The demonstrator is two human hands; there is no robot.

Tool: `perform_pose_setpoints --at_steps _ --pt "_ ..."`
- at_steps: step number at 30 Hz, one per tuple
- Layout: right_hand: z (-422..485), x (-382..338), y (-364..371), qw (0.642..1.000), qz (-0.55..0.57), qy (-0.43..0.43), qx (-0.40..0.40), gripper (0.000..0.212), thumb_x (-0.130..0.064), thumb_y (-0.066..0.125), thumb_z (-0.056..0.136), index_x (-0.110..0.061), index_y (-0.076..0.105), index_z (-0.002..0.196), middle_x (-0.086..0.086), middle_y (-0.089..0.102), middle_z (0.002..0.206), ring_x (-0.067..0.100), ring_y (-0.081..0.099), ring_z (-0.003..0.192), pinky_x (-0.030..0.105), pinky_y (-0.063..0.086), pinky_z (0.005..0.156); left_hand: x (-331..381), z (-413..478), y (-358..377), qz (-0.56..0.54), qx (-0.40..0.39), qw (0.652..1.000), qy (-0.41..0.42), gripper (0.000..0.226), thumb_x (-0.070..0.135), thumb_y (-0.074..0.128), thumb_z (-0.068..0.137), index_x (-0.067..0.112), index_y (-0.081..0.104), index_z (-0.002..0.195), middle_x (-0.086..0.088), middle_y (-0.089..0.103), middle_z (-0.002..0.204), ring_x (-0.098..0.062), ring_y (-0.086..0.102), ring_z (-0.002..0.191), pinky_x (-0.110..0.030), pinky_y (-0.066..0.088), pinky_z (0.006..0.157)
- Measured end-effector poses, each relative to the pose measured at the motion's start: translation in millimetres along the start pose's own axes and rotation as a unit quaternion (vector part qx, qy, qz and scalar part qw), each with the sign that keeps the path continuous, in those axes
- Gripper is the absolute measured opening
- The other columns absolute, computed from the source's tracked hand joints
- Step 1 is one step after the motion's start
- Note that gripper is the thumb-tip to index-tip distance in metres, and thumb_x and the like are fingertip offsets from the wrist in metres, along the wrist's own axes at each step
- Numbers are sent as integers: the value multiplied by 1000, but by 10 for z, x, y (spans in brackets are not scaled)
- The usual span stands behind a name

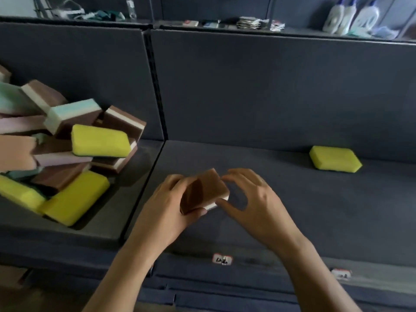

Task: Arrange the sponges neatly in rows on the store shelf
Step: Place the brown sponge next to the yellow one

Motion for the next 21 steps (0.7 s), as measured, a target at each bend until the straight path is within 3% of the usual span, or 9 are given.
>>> perform_pose_setpoints --at_steps 5,7,13,15,19,21 --pt "-137 260 -350 999 -46 1 -18 64 -49 75 80 -31 50 137 -10 43 145 12 40 134 35 46 103 424 275 276 -47 -45 996 69 63 46 79 74 40 49 129 25 45 124 -1 50 113 -26 48 93" --pt "-166 366 -468 998 -65 0 -18 67 -45 77 78 -29 50 137 -8 45 144 15 42 133 39 48 100 590 371 385 -65 -60 992 90 62 45 79 75 37 51 129 25 45 123 1 49 113 -21 45 95" --pt "-215 645 -706 997 -73 9 -25 61 -34 77 80 -30 52 136 -16 48 138 8 49 124 30 49 94 893 572 630 -96 -91 983 127 63 39 80 73 32 52 129 26 44 122 7 47 110 -3 35 92" --pt "-219 724 -746 997 -77 8 -27 62 -33 78 79 -30 53 135 -15 49 137 8 48 125 30 48 96 934 622 695 -100 -100 981 133 64 40 80 73 32 52 130 26 44 121 5 48 110 -6 36 92" --pt "-209 826 -747 993 -105 -17 -54 68 -41 77 80 -31 47 140 -7 42 150 12 37 140 35 41 109 999 698 776 -101 -118 977 146 65 40 81 74 33 51 131 21 45 128 -2 50 116 -27 45 99" --pt "-200 864 -752 992 -109 -22 -65 69 -45 76 81 -31 44 141 -8 41 152 10 34 141 34 39 111 1021 727 795 -107 -124 976 144 67 43 80 74 33 51 133 21 44 130 -2 50 117 -29 46 100"
Point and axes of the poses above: each hand's wrist, its own z-axis towards the middle knuckle, its own y-axis out of the palm, x = y × z, the point moved 6 cm from there along z, towards the middle knuckle
